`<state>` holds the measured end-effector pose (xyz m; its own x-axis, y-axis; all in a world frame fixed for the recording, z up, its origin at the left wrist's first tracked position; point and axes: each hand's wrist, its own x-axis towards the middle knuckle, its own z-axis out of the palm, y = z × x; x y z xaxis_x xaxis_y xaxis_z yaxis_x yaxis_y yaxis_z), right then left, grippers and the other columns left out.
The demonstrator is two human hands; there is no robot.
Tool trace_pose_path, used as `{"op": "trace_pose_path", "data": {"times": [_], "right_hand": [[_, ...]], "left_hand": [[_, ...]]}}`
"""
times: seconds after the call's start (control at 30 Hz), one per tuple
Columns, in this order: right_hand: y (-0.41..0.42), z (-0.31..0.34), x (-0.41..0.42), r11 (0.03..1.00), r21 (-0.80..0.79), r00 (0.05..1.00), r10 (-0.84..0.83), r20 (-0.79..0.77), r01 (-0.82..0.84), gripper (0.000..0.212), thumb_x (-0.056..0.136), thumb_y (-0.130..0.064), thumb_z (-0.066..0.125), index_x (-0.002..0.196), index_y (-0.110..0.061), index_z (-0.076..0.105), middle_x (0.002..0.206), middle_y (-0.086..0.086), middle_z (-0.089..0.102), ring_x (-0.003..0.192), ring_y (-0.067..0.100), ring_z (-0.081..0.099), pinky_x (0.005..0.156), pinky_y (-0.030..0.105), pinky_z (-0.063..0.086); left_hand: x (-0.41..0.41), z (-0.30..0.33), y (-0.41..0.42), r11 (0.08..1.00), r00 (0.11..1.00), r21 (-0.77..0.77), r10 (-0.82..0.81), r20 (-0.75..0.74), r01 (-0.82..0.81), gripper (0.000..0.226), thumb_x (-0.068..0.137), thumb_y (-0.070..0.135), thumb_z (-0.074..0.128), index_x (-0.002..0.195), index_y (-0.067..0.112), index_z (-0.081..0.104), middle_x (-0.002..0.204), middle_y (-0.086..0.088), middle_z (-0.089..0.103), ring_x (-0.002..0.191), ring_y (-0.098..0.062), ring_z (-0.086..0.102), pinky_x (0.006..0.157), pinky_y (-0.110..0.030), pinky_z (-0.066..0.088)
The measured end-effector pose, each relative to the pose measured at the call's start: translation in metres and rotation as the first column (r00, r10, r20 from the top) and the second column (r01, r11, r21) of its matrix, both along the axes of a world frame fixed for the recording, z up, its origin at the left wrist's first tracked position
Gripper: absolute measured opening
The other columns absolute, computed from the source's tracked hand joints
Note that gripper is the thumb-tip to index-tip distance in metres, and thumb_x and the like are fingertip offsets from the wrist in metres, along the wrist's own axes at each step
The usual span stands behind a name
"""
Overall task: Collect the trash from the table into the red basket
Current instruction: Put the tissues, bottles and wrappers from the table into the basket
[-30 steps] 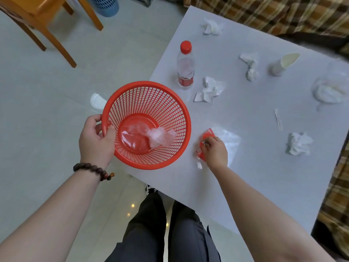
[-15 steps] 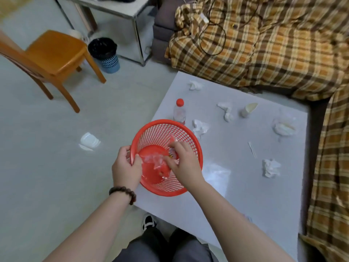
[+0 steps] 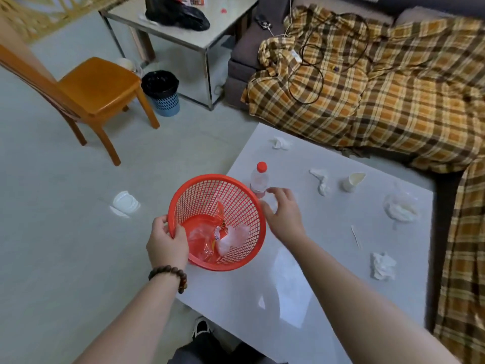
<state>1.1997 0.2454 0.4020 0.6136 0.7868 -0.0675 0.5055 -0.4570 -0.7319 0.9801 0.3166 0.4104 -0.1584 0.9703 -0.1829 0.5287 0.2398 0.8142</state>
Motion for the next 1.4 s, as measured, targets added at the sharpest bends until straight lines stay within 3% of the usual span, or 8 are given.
{"op": "trace_pose_path", "data": {"times": [0.27, 0.4, 0.53, 0.73, 0.97, 1.07, 1.27, 1.4], "right_hand": [[0.085, -0.05, 0.069, 0.962, -0.259, 0.987, 0.119, 0.112, -0.087, 0.049, 0.086, -0.02, 0.062, 0.132, -0.024, 0.044, 0.141, 0.009, 0.037, 0.126, 0.031, 0.041, 0.092, 0.035, 0.04], [0.111, -0.072, 0.081, 0.925, -0.34, 0.965, 0.227, 0.128, -0.173, 0.062, 0.086, -0.016, 0.062, 0.141, -0.026, 0.035, 0.153, 0.007, 0.028, 0.134, 0.03, 0.035, 0.103, 0.04, 0.038], [0.105, -0.09, 0.077, 0.957, -0.241, 0.975, 0.192, 0.115, -0.16, 0.045, 0.089, -0.012, 0.053, 0.131, -0.025, 0.047, 0.133, 0.001, 0.051, 0.117, 0.024, 0.051, 0.084, 0.028, 0.039], [0.077, -0.057, 0.056, 0.999, -0.031, 0.992, 0.037, 0.119, -0.034, 0.035, 0.092, -0.019, 0.055, 0.127, -0.024, 0.05, 0.12, 0.0, 0.058, 0.101, 0.018, 0.055, 0.067, 0.018, 0.038], [0.008, 0.044, 0.011, 0.913, 0.377, 0.983, -0.18, 0.027, 0.156, 0.035, 0.089, -0.022, 0.061, 0.122, -0.028, 0.052, 0.106, -0.016, 0.059, 0.098, -0.003, 0.054, 0.085, 0.008, 0.041], [-0.005, 0.06, -0.013, 0.907, 0.406, 0.992, -0.128, 0.009, 0.114, 0.036, 0.087, -0.016, 0.064, 0.121, -0.022, 0.054, 0.103, -0.02, 0.058, 0.096, 0.0, 0.057, 0.084, 0.013, 0.044], [-0.01, 0.052, -0.051, 0.957, 0.284, 0.996, 0.042, 0.073, -0.062, 0.036, 0.085, -0.006, 0.065, 0.12, -0.01, 0.058, 0.114, 0.003, 0.064, 0.106, 0.018, 0.058, 0.093, 0.028, 0.044], [-0.018, 0.045, -0.064, 0.986, 0.148, 0.994, 0.059, 0.09, -0.072, 0.036, 0.088, -0.014, 0.062, 0.123, -0.017, 0.055, 0.12, 0.002, 0.06, 0.11, 0.018, 0.055, 0.091, 0.021, 0.038]], "left_hand": [[-0.019, -0.02, 0.02, 0.997, 0.997, -0.026, 0.071, -0.014, -0.072, 0.015, 0.089, 0.015, 0.059, 0.097, 0.026, 0.053, 0.088, 0.005, 0.06, 0.078, -0.017, 0.062, 0.071, -0.031, 0.052], [-0.026, -0.027, 0.024, 0.999, 0.999, 0.001, 0.043, -0.013, -0.043, 0.014, 0.09, 0.016, 0.059, 0.099, 0.026, 0.056, 0.087, 0.006, 0.061, 0.078, -0.015, 0.062, 0.07, -0.029, 0.051], [-0.028, -0.032, 0.024, 0.999, 0.998, 0.018, 0.039, -0.05, -0.038, 0.014, 0.089, 0.014, 0.059, 0.1, 0.023, 0.057, 0.085, 0.007, 0.061, 0.078, -0.014, 0.061, 0.074, -0.034, 0.053], [-0.025, -0.033, 0.031, 0.998, 0.994, 0.004, 0.069, -0.083, -0.069, 0.013, 0.089, 0.015, 0.059, 0.1, 0.022, 0.057, 0.085, 0.005, 0.06, 0.077, -0.02, 0.062, 0.074, -0.039, 0.055], [-0.005, -0.015, 0.04, 0.997, 0.997, -0.044, 0.069, -0.02, -0.07, 0.013, 0.088, 0.014, 0.059, 0.095, 0.023, 0.055, 0.087, 0.003, 0.062, 0.077, -0.02, 0.062, 0.071, -0.029, 0.049], [0.007, -0.003, 0.034, 0.999, 0.999, -0.041, -0.01, 0.042, 0.011, 0.015, 0.088, 0.014, 0.059, 0.093, 0.027, 0.054, 0.084, 0.007, 0.061, 0.079, -0.019, 0.062, 0.072, -0.028, 0.049], [0.017, 0.022, 0.011, 0.987, 0.976, 0.017, -0.162, 0.147, 0.161, 0.02, 0.087, 0.012, 0.058, 0.087, 0.032, 0.057, 0.077, 0.017, 0.063, 0.076, -0.009, 0.063, 0.074, -0.029, 0.052], [0.012, 0.035, 0.0, 0.968, 0.952, 0.056, -0.249, 0.179, 0.243, 0.029, 0.087, 0.012, 0.059, 0.079, 0.04, 0.054, 0.079, 0.023, 0.063, 0.077, 0.001, 0.062, 0.07, -0.024, 0.048]]}}
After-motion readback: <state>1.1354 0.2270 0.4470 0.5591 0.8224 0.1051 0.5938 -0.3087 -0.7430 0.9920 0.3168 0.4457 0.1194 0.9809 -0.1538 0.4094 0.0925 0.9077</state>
